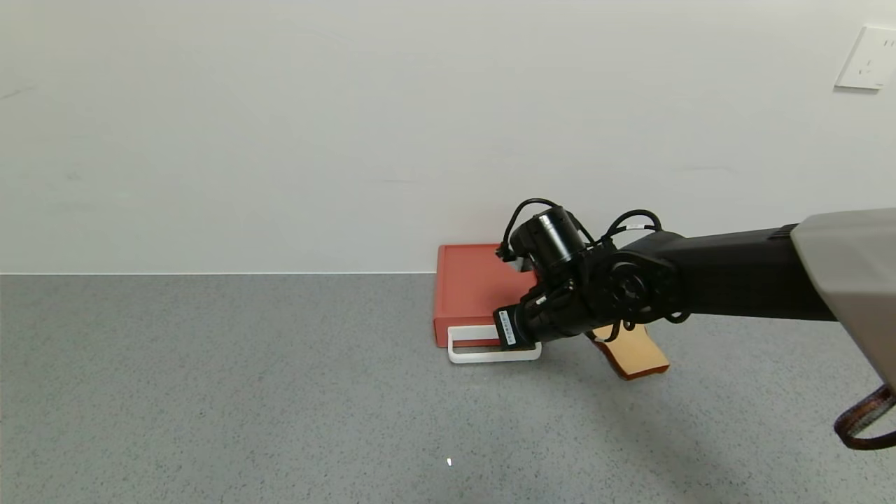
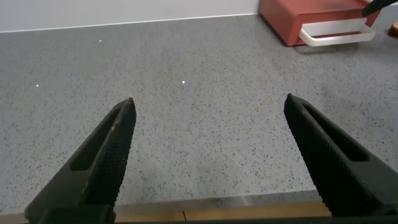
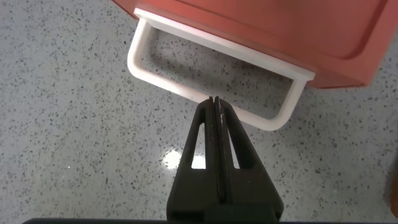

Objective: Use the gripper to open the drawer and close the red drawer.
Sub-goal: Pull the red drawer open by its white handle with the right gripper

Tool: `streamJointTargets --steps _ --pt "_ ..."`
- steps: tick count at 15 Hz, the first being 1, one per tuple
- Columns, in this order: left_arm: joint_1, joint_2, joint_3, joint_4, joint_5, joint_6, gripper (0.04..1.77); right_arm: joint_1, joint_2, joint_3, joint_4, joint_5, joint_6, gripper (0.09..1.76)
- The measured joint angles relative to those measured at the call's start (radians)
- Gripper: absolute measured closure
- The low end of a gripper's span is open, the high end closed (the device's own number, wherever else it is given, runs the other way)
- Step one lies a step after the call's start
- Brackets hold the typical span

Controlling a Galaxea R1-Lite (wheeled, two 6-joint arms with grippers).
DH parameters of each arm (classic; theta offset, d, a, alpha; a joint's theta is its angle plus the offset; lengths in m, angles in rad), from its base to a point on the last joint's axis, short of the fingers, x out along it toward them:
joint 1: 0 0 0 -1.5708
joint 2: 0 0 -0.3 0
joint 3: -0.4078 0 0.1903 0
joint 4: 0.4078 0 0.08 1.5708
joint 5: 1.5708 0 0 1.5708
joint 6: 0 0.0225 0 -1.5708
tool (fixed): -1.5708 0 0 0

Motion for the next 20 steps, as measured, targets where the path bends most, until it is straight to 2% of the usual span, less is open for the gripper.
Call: streamJointTargets --steps 12,20 --pt "0.0 0.0 0.0 -0.002 0.001 0.0 0.09 -0.014 0.136 -0.132 0.005 0.0 -0.001 1.73" --pt "0.0 0.0 0.0 -0.002 0.001 0.002 0.09 -0.011 0.173 -0.152 0.018 0.001 -0.003 1.73"
